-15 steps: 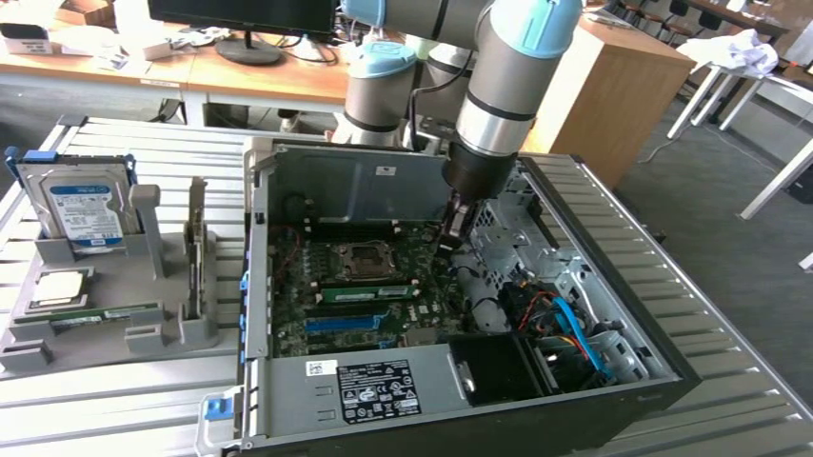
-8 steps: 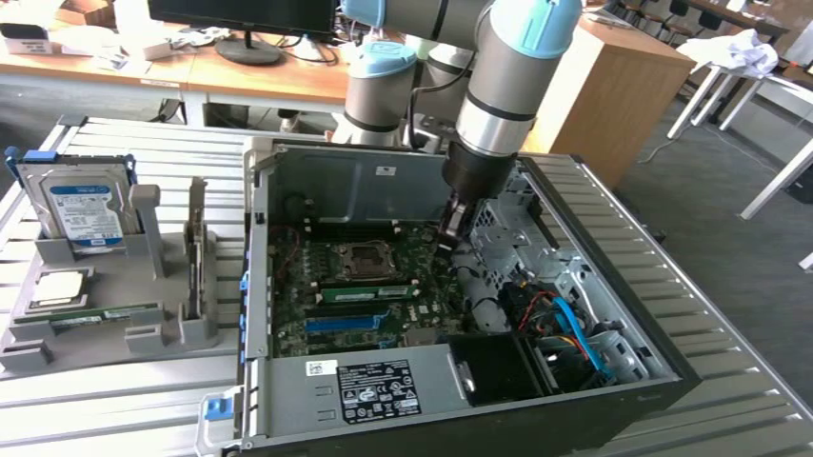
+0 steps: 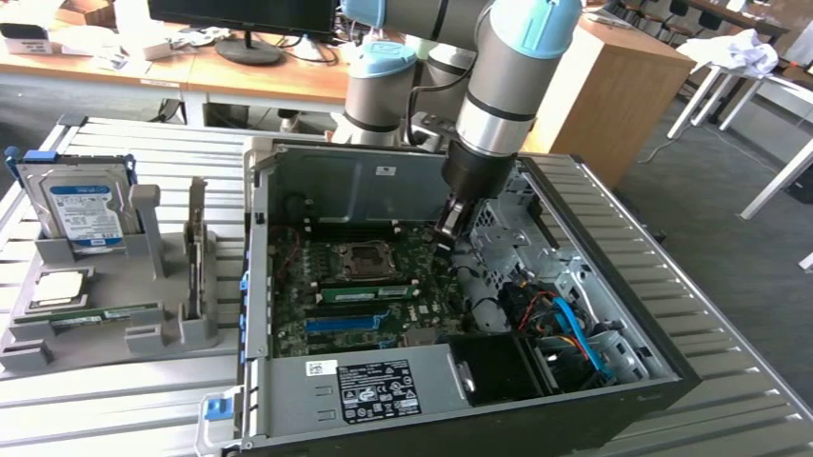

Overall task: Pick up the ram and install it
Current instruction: 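Press down the ram until it locks into place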

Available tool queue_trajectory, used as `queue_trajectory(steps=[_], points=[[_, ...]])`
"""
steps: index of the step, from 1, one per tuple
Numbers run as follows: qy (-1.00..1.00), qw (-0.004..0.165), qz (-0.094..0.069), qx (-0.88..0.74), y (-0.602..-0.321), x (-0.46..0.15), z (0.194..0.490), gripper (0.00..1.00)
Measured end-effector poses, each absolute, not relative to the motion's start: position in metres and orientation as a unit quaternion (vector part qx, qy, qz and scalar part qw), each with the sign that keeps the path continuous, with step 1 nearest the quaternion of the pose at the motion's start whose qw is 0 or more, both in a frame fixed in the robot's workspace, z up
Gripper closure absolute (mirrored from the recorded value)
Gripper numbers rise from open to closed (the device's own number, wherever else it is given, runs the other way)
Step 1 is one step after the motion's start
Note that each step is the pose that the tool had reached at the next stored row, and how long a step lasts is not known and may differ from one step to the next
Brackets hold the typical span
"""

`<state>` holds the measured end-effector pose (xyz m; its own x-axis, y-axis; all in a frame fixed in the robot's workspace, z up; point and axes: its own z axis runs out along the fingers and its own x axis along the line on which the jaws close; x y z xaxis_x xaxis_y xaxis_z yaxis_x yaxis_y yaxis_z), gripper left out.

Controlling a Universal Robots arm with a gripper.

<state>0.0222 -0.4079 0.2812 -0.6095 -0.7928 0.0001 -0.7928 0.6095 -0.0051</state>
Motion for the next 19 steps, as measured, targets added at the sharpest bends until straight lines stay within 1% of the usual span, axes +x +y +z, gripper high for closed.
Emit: queue_trajectory(steps=[19], points=[[0.927, 0.001, -0.002, -0.375, -0.4078, 0.0222, 0.2807, 0.90]])
